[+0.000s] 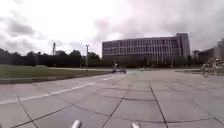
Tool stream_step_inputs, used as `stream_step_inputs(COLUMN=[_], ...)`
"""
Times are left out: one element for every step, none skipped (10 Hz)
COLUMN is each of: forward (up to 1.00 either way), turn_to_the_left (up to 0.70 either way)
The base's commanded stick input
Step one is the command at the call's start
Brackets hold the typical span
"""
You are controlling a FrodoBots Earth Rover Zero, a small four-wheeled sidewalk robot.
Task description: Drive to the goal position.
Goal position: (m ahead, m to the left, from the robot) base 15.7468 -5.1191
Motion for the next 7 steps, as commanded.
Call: stream_step_inputs(forward=[0.06,0.04,0.05,0.05,0.05,0.05,0.05], turn_to_the_left=[0.00,0.00,0.00,0.00,0.00,0.00,0.00])
